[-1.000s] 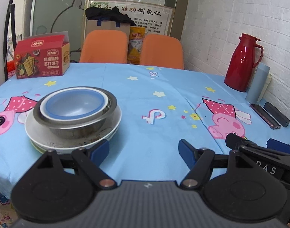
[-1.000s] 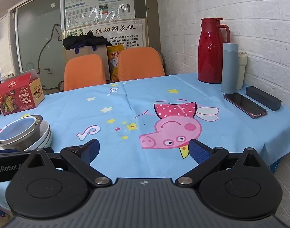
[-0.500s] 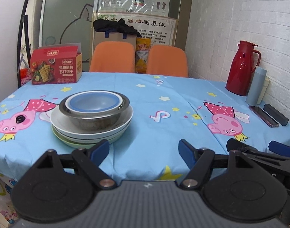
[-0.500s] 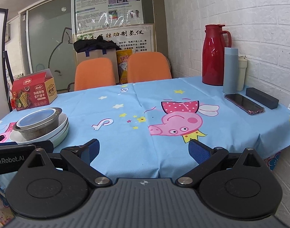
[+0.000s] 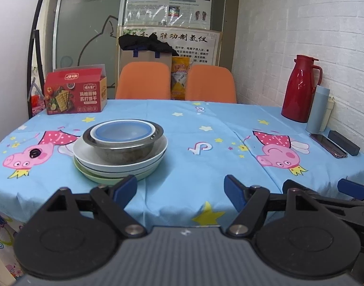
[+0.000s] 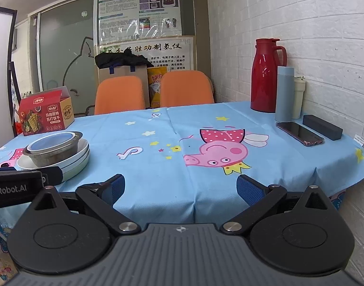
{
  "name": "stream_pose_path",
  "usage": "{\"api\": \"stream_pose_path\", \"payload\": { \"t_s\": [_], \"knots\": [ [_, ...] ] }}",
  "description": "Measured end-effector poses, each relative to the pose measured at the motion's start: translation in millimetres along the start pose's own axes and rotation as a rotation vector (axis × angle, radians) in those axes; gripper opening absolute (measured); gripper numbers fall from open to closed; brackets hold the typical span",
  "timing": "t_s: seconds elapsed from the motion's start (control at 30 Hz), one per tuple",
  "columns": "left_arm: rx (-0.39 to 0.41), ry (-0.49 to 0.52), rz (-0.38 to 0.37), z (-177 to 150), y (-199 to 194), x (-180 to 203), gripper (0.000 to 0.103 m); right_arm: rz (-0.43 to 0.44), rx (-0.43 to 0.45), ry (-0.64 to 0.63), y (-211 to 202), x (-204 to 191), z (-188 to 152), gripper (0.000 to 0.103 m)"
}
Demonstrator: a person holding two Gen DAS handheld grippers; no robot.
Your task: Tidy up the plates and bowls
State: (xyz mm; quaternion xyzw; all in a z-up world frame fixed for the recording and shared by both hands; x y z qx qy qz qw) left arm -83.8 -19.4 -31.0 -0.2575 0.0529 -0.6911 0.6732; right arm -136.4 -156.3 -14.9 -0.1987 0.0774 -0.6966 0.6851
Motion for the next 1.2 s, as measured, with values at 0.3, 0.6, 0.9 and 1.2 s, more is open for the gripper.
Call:
{"api": "stream_pose_path", "payload": {
  "t_s": [0.3,0.6,0.9,1.2],
  "knots": [
    [0.009,-0.008,-0.012,-2.5,-6.3,-4.3,0.074,0.01,-0.007,-0.005,-2.2,-5.9,-5.3,0.103],
    [0.02,-0.039,-0.035,0.0,-12.7,-10.0,0.074,0.039,0.005,-0.014,-5.5,-14.4,-3.0,0.103],
    [0.059,-0.07,-0.017,6.3,-17.1,-23.2,0.074,0.057,0.013,-0.044,-6.9,-24.4,-0.9,0.103],
    [0.051,-0.049,0.001,2.0,-14.0,-20.4,0.074,0.029,0.037,-0.015,-12.2,-15.5,1.2,0.103]
  ]
}}
Point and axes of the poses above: each gripper's, at about its wrist camera, not at the fingertips, and y roughly the way its jaws point, x to its right, z to its top, the point moved 6 cm from there along y, roughly the way its jaws point, and after that the axes turned 14 degrees about -y, right-handed, at the moved point
